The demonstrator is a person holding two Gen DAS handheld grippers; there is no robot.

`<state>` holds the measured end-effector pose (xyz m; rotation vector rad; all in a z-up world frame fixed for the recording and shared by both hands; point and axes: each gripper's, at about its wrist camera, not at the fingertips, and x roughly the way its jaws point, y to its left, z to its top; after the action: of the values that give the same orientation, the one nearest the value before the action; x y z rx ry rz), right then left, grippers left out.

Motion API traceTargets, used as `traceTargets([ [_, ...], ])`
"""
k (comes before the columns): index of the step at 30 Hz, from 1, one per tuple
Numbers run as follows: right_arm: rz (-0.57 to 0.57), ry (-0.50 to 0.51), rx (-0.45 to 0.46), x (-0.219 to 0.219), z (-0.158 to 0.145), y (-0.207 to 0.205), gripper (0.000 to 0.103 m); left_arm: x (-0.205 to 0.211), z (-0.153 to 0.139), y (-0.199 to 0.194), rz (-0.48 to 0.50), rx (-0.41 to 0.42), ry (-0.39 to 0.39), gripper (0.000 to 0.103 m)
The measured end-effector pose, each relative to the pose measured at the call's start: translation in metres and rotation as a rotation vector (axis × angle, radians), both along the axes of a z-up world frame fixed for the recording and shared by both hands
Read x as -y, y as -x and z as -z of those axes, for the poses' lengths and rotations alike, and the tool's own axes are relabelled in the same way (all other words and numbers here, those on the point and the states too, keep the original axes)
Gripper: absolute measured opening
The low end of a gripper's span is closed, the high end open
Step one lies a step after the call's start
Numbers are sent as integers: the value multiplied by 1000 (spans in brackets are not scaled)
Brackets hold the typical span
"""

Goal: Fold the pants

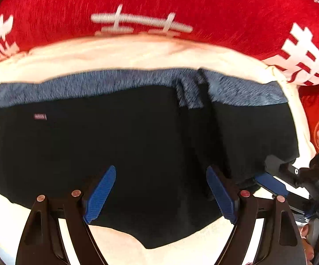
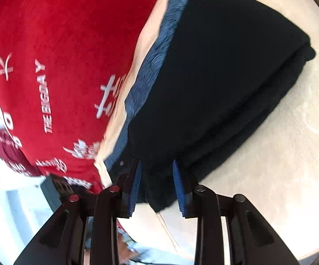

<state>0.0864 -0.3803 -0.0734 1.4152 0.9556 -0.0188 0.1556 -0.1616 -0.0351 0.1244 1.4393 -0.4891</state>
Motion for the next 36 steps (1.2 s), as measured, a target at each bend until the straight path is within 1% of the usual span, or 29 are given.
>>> traceTargets([
  [2,24,-62,-8,5,15,-4,33,-6,2,4,-11,-3,-25,85],
  [3,49,-83,-8,4,20,-4,31,-10,-1,6,-20,3,-42,85],
  [4,62,-85,-8,4,20,-5,21,-16,-8,7,-30,13,-49,85],
  [5,60,-84,-9,6,18,-5,4,-25,-16,9,-36,29,-53,85],
  [8,-27,-24,5,9,-3,-10,4,-37,-34,11,-29,89,-86,85],
  [9,-78,2,-3,7,-10,-10,4,-39,-36,12,-23,99,-100,85],
  [10,-114,22,-17,4,-11,-12,4,-40,-36,12,-19,99,-109,85],
  [12,-171,70,-53,0,-5,-15,4,-40,-32,12,-22,87,-127,85],
  [13,-193,78,-73,-2,4,-21,4,-37,-29,11,-26,77,-137,85],
  [15,-243,72,-115,-2,20,-27,5,-33,-31,11,-37,74,-127,85],
  [16,-259,70,-108,1,18,-23,6,-30,-34,10,-37,82,-125,85],
  [17,-301,91,-105,2,10,-25,11,-26,-37,9,-31,88,-126,85],
  [18,-386,144,-106,2,-6,-29,25,-19,-38,7,-27,89,-124,85],
  [19,-448,176,-89,2,-19,-31,32,2,-37,2,-25,90,-121,85],
  [20,-514,218,-33,7,-40,-31,42,13,-37,-1,-22,95,-117,85],
  [21,-542,261,10,16,-57,-31,47,22,-40,-3,-15,101,-113,85],
  [22,-551,307,35,25,-70,-31,47,31,-40,-4,-8,108,-110,85],
  [23,-536,396,61,45,-86,-32,47,39,-43,-6,-1,115,-107,85],
  [24,-506,461,64,63,-92,-33,47,49,-43,-6,7,118,-102,85],
  [26,-431,573,18,98,-90,-38,47,68,-41,-8,19,112,-90,85],
  [27,-395,593,-42,122,-76,-45,47,80,-39,-8,24,108,-81,85],
  [28,-372,559,-74,137,-61,-48,47,90,-37,-8,29,104,-71,85],
  [29,-351,489,-90,151,-45,-50,47,100,-36,-7,36,102,-59,85],
  [31,-322,318,-89,166,-11,-55,45,117,-32,-5,47,94,-33,85],
  [32,-322,267,-79,168,-3,-57,33,124,-31,-4,52,88,-22,85],
  [33,-319,216,-72,166,1,-59,31,129,-29,-2,54,85,-18,85],
  [34,-322,195,-56,163,-2,-61,31,132,-26,-1,56,85,-25,85],
  [35,-339,178,-32,159,-7,-62,31,134,-20,-1,61,87,-42,85],
  [36,-371,173,2,154,-16,-65,31,134,-13,2,65,93,-80,85],
])
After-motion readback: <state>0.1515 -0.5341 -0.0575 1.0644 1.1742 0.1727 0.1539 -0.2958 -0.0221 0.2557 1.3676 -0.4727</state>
